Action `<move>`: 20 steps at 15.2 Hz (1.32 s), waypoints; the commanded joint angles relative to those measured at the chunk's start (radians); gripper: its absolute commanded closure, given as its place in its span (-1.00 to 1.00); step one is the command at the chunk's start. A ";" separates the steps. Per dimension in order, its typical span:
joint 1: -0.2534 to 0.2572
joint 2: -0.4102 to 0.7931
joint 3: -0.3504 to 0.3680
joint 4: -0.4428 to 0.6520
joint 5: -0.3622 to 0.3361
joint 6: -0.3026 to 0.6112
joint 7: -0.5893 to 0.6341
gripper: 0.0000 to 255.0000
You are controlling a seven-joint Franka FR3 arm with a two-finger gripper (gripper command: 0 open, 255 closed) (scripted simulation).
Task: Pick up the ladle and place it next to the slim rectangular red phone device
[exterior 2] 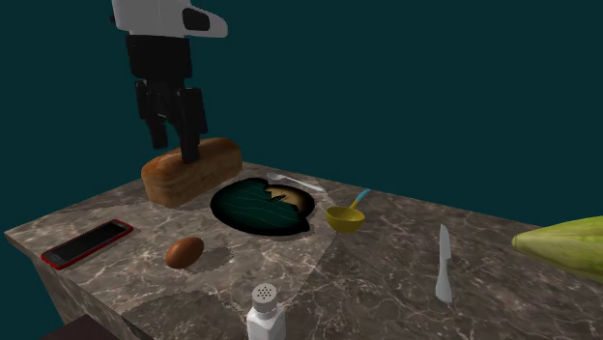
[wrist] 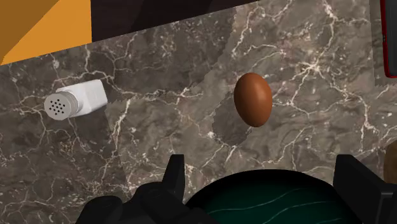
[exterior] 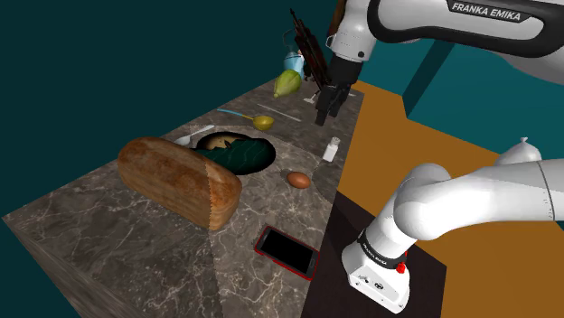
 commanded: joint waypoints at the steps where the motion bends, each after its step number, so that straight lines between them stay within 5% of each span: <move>1: 0.000 0.000 0.000 0.000 0.000 0.000 0.000 -1.00; 11: -0.011 0.390 -0.102 0.157 -0.014 0.208 -0.165 -1.00; 20: -0.019 0.762 -0.159 0.418 0.041 0.287 -0.315 -1.00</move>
